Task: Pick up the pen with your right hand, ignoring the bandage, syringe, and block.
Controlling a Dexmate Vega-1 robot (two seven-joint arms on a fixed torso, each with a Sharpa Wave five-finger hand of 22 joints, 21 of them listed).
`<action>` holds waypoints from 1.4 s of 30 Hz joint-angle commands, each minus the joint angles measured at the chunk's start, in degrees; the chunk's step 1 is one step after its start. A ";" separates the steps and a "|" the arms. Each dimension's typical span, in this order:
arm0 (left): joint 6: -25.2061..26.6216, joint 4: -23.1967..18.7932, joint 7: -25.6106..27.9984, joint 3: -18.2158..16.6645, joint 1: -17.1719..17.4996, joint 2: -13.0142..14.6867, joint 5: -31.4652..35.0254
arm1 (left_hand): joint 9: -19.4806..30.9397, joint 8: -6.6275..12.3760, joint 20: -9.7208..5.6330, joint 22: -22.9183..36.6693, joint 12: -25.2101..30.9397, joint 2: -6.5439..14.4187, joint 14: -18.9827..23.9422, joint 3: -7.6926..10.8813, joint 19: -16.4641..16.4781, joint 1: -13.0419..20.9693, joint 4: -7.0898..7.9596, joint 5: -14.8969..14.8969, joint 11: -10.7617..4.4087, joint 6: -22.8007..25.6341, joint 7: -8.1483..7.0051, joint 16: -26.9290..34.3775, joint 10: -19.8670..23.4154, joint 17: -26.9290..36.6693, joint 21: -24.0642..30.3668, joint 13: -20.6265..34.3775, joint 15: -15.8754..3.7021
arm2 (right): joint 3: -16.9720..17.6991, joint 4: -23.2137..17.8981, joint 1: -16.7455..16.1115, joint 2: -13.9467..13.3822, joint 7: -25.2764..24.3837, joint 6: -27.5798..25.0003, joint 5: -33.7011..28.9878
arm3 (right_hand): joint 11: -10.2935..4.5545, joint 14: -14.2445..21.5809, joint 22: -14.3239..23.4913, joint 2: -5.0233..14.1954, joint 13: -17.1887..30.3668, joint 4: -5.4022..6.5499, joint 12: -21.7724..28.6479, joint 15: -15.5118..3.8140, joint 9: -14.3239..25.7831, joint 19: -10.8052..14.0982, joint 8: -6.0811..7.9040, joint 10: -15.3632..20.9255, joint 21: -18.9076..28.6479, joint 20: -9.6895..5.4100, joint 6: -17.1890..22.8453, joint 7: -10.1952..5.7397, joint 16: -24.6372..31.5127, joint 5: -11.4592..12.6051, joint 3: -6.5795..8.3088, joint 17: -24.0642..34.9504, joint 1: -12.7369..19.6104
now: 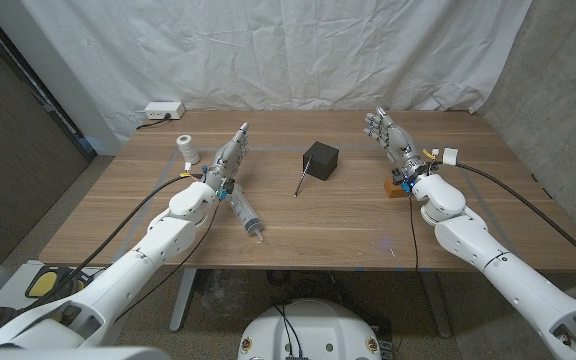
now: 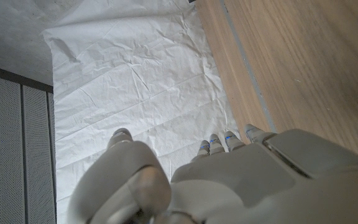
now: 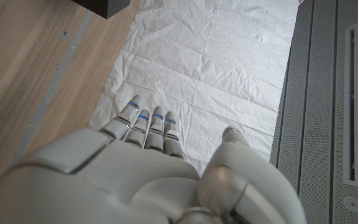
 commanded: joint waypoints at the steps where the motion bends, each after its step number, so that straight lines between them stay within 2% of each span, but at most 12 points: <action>1: -0.73 1.96 -1.29 0.77 -1.27 -1.08 0.22 | 0.33 0.61 -4.75 0.26 0.36 0.23 -0.67 -0.09 -0.32 0.87 -0.37 0.41 0.37 -2.96 -0.11 0.56 0.62 0.31 0.31 0.24 -0.10 | -0.05 -2.48 -0.91 -1.14 -0.58 0.42 -1.85 | -0.32 0.47 0.28 -0.01 0.15 -0.46 -0.26 -0.02 0.19 0.35 0.40 -0.03 -0.25 -0.93 0.45 0.06 -0.11 -0.19 0.30 0.24 0.84; 9: 0.12 2.12 -1.40 1.08 -1.48 -0.97 0.29 | 0.34 1.03 -4.61 0.26 0.67 0.49 0.13 -0.16 0.39 1.29 -0.49 0.41 0.39 -1.51 0.01 0.70 1.72 0.29 0.57 0.25 -0.16 | -0.08 -4.35 -1.29 -2.03 -0.27 0.51 -2.64 | -0.33 0.45 0.29 0.33 0.16 -0.65 -0.27 -0.09 0.20 0.41 0.57 -0.01 -0.46 -0.92 1.09 -0.16 -0.17 -0.39 0.50 0.26 1.17; 18: -0.64 1.87 -1.47 1.00 -1.28 -0.68 0.74 | 0.34 1.07 -4.50 0.26 0.75 0.57 0.45 -0.22 0.51 1.48 -0.55 0.40 0.20 -1.13 -0.09 0.74 2.12 0.28 0.60 0.25 -0.25 | -0.18 -6.69 -1.60 -3.01 -3.12 0.05 -7.02 | -0.25 0.46 0.30 0.59 0.17 -0.85 -0.36 -0.13 0.20 0.42 0.58 -0.18 -0.64 -0.89 1.34 0.01 -0.20 -0.55 0.68 0.26 1.52; 26: -1.21 2.22 -1.88 0.63 -1.28 -0.99 0.06 | 0.34 1.02 -4.42 0.26 0.71 0.63 0.51 -0.26 0.57 1.61 -0.59 0.39 0.19 -1.07 -0.10 0.69 2.19 0.28 0.60 0.25 -0.23 | -0.38 -6.55 -1.46 -2.63 -2.80 0.99 -7.35 | -0.38 0.45 0.31 0.70 0.17 -1.02 -0.38 -0.12 0.20 0.38 0.55 -0.20 -0.81 -0.85 1.43 -0.11 -0.23 -0.70 0.78 0.26 1.75; 29: 0.18 0.90 0.24 0.51 -0.90 -0.70 0.57 | 0.34 1.01 -4.40 0.26 0.70 0.65 0.53 -0.28 0.53 1.65 -0.61 0.38 0.11 -1.05 -0.05 0.68 2.19 0.28 0.58 0.25 -0.19 | -0.45 -7.00 -1.53 -2.72 -2.61 1.34 -7.64 | -0.35 0.45 0.32 0.74 0.18 -1.10 -0.37 -0.10 0.20 0.44 0.59 -0.17 -0.88 -0.85 1.63 -0.17 -0.25 -0.80 0.81 0.27 1.86; 33: -0.42 2.16 -1.75 0.46 -1.55 -1.09 -0.46 | 0.35 0.89 -4.88 0.27 0.55 0.76 0.44 -0.34 -0.35 1.82 -0.65 0.36 0.54 -1.10 0.02 0.56 2.03 0.28 0.23 0.25 -0.10 | -0.56 -8.10 -1.70 -3.03 -3.47 1.27 -9.33 | -0.34 0.49 0.32 0.81 0.18 -1.18 -0.35 -0.19 0.21 0.50 0.70 -0.10 -0.96 -0.86 2.04 -0.23 -0.24 -0.91 0.86 0.28 1.95; 42: -0.73 1.09 -1.94 0.27 -1.35 -0.27 -0.07 | 0.35 0.83 -5.09 0.27 0.56 0.87 0.49 -0.39 -0.37 2.00 -0.70 0.33 0.63 -1.05 0.14 0.52 2.21 0.28 0.24 0.26 0.00 | -0.81 -8.97 -1.76 -2.78 -3.73 2.23 -10.74 | -0.64 1.27 0.35 0.97 0.20 -1.32 -0.39 -0.33 0.22 0.99 0.34 -0.15 -1.04 -1.00 1.44 -0.36 0.04 -1.19 0.93 0.35 2.09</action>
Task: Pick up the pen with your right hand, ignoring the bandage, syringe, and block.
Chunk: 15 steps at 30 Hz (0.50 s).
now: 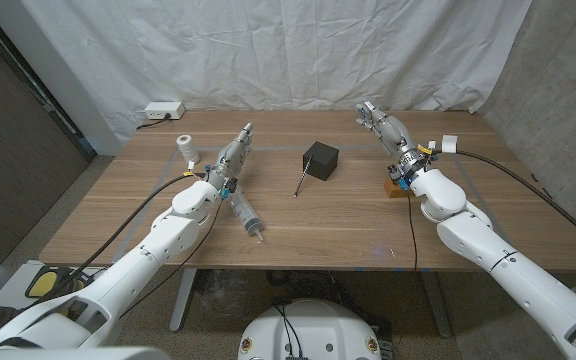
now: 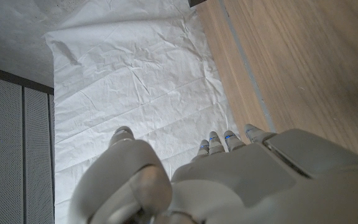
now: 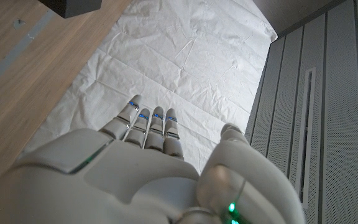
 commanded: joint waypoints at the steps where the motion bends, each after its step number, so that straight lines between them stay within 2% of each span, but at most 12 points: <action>1: -0.54 -0.61 -1.18 -0.51 -0.14 0.73 -0.39 | 0.07 0.04 -5.08 0.27 0.07 0.21 0.16 -0.07 -0.34 0.75 -0.39 0.33 0.31 -1.04 0.11 0.08 -0.13 0.29 0.02 0.26 0.03 | -0.44 -1.35 -0.03 0.06 -0.58 1.12 -2.56 | -0.43 0.67 0.08 0.00 0.20 -0.28 0.05 -0.12 0.23 0.48 -0.12 0.06 -0.17 -1.12 0.07 -0.28 0.32 -0.32 0.23 0.36 0.53; 15: -1.08 -2.67 -0.64 -1.62 1.78 2.07 -0.79 | 0.08 0.06 -4.92 0.27 0.14 0.41 0.65 -0.15 -0.05 1.07 -0.48 0.28 0.01 -0.60 0.13 0.15 0.37 0.28 0.15 0.27 0.11 | -1.78 -2.06 0.54 0.24 -0.95 1.63 -6.51 | -0.41 0.65 0.11 0.14 0.22 -0.55 0.09 -0.26 0.24 0.63 -0.17 0.15 -0.38 -1.14 0.13 -0.47 0.23 -0.54 0.36 0.38 0.86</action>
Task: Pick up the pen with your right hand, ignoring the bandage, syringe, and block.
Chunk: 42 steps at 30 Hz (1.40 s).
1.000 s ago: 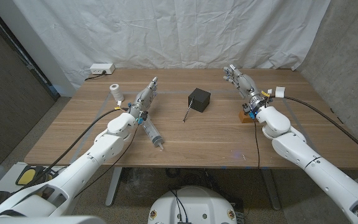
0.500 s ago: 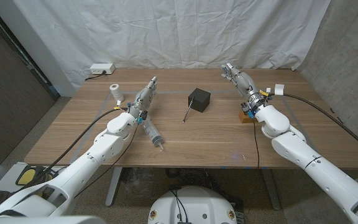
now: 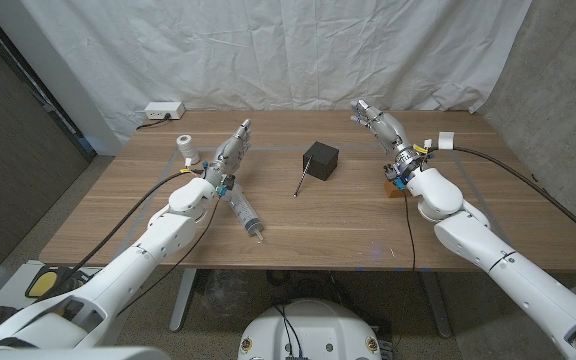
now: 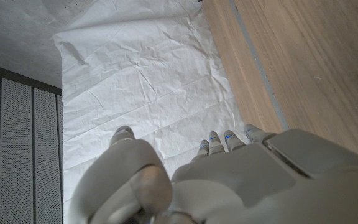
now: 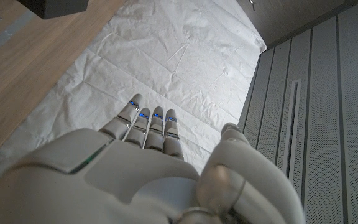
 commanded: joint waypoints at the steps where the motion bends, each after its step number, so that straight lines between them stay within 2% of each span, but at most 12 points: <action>1: -0.40 -1.64 0.17 -0.83 1.58 1.23 -0.33 | 0.08 0.07 -4.91 0.26 0.13 0.12 0.28 0.07 -0.03 0.79 -0.25 0.27 0.07 -0.57 0.12 0.16 0.37 0.28 0.15 0.27 -0.29 | -1.10 -0.72 0.60 0.18 -0.03 0.54 -3.08 | -0.30 0.39 0.10 0.16 0.23 -0.36 0.09 0.04 0.24 0.67 -0.18 0.37 -0.40 -1.15 0.34 -0.29 0.24 -0.12 0.15 0.09 0.91; 8: -1.01 -2.61 0.49 -1.19 2.56 1.66 -0.27 | 0.08 0.05 -4.84 0.26 0.14 0.21 0.39 0.03 0.04 0.92 -0.29 0.25 -0.03 -0.45 0.09 0.14 0.55 0.28 0.18 0.27 -0.34 | -1.59 -1.54 0.70 -0.06 0.05 0.91 -4.82 | -0.23 0.47 0.12 0.21 0.24 -0.56 0.10 -0.07 0.25 0.73 -0.20 0.41 -0.52 -1.14 0.39 -0.39 0.23 -0.24 0.23 0.09 1.15; 12: -2.63 -2.08 -0.08 -1.90 3.10 0.70 -1.69 | 0.08 0.04 -4.83 0.26 0.13 0.25 0.46 0.01 0.10 0.99 -0.30 0.23 -0.07 -0.38 0.12 0.14 0.60 0.28 0.20 0.27 -0.33 | -1.68 -2.07 0.59 -0.10 0.18 1.31 -5.24 | -0.30 0.50 0.13 0.27 0.24 -0.70 0.09 -0.02 0.26 0.81 -0.19 0.41 -0.60 -1.20 0.48 -0.47 0.21 -0.30 0.31 0.09 1.35; 21: -3.21 -3.87 2.58 -1.77 4.30 0.46 -0.11 | 0.07 0.12 -4.75 0.26 0.19 0.43 0.76 -0.06 0.24 1.25 -0.37 0.18 -0.39 0.16 0.08 0.15 1.03 0.28 0.24 0.27 -0.39 | -1.61 -2.66 0.26 -0.58 -0.62 2.23 -8.22 | -0.26 0.62 0.14 0.38 0.26 -1.02 0.14 -0.19 0.27 0.93 -0.15 0.54 -0.74 -1.27 0.69 -0.71 0.20 -0.42 0.48 0.09 1.78; 26: -3.13 -4.52 2.72 -1.81 4.76 0.69 -0.09 | 0.06 0.25 -5.95 0.26 0.30 0.62 1.59 -0.13 0.97 1.54 -0.45 0.14 -0.12 0.90 0.04 0.33 1.67 0.27 0.48 0.27 -0.54 | -1.62 -2.32 0.37 -0.73 -0.38 2.71 -8.80 | -0.29 0.65 0.15 0.42 0.26 -1.17 0.16 -0.28 0.27 0.98 -0.13 0.60 -0.83 -1.31 0.81 -0.70 0.19 -0.48 0.55 0.09 1.98; 32: -3.48 -4.56 2.62 -1.94 5.01 0.60 -0.29 | 0.05 0.27 -6.32 0.25 0.33 0.72 1.81 -0.18 1.16 1.74 -0.51 0.13 -0.12 1.24 0.04 0.31 1.98 0.26 0.51 0.27 -0.71 | -1.57 -2.43 0.35 -0.86 -2.44 3.06 -13.04 | -0.47 0.71 0.16 0.60 0.27 -1.49 0.17 -0.40 0.28 1.04 -0.15 0.65 -0.96 -1.35 0.85 -0.77 0.16 -0.50 0.77 0.08 2.48; 42: -3.32 -4.78 2.26 -1.53 4.60 0.58 0.04 | 0.05 0.18 -5.85 0.24 0.24 0.81 1.83 -0.25 1.12 1.93 -0.57 0.11 -0.26 1.30 0.06 0.22 1.99 0.26 0.45 0.27 -0.59 | -1.00 -3.70 -0.67 -1.05 -5.65 2.83 -17.98 | -0.53 0.84 0.17 0.85 0.29 -2.23 0.19 -0.61 0.30 1.11 -0.12 0.75 -1.24 -1.38 1.04 -1.21 0.13 -0.49 1.22 0.04 3.59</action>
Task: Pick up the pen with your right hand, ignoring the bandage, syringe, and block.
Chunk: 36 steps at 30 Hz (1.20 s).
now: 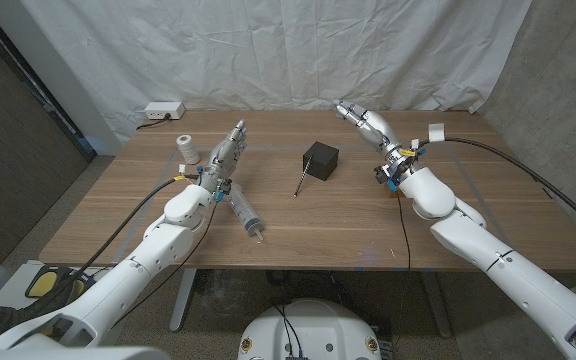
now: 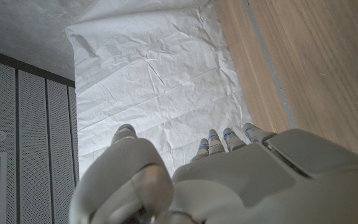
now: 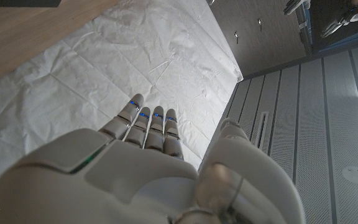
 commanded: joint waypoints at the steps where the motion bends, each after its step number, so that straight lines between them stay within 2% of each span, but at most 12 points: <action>1: -0.12 -0.39 0.05 0.28 -0.04 -0.08 0.47 | 0.19 0.18 -5.50 0.24 0.23 0.08 0.27 -0.01 0.14 0.73 -0.33 0.11 0.02 0.16 0.19 0.22 0.25 0.27 0.44 0.27 -0.11 | 0.62 -1.22 -0.98 -0.39 -2.90 -0.01 -5.02 | -0.28 0.52 0.19 -0.09 0.29 -0.44 0.19 -0.30 0.30 0.61 -0.12 0.53 -0.21 -1.30 0.31 -0.47 0.12 0.00 0.36 0.17 0.98; 7: 0.30 -0.57 -0.10 0.24 0.01 0.19 0.29 | 0.19 0.15 -5.28 0.24 0.20 0.14 0.26 -0.07 0.04 0.84 -0.36 0.09 0.03 0.28 0.07 0.16 0.36 0.27 0.38 0.27 -0.15 | 0.77 -1.61 -1.77 -0.53 -2.58 0.42 -4.18 | -0.51 0.61 0.20 -0.10 0.30 -0.90 0.35 -0.36 0.31 0.73 0.05 0.98 -0.36 -1.27 0.85 -0.82 0.10 -0.02 0.55 0.16 1.59; 22: -0.39 0.21 -1.08 0.26 -0.23 0.19 0.16 | 0.19 -0.01 -4.66 0.25 0.10 0.28 0.32 -0.20 -0.19 1.06 -0.40 0.05 -0.12 0.26 -0.07 0.07 0.43 0.28 0.26 0.28 -0.14 | 0.24 -3.33 -2.19 -0.09 -7.21 -1.12 -13.44 | -0.68 0.86 0.23 0.00 0.32 -1.57 0.55 -0.49 0.33 1.01 0.25 1.61 -0.59 -1.12 1.70 -1.18 0.11 -0.05 0.88 0.16 2.51; 36: -0.31 -0.19 -0.73 0.08 0.00 0.59 0.41 | 0.20 -0.09 -4.46 0.26 0.02 0.38 0.37 -0.33 -0.29 1.22 -0.42 0.01 -0.15 0.36 -0.21 0.01 0.51 0.29 0.20 0.28 -0.25 | -0.90 -2.24 -1.05 0.55 -8.36 -1.07 -15.80 | -1.09 1.15 0.25 0.31 0.33 -2.53 0.65 -0.86 0.36 1.30 0.36 2.05 -0.85 -1.18 2.37 -1.66 0.11 0.06 1.49 0.13 4.01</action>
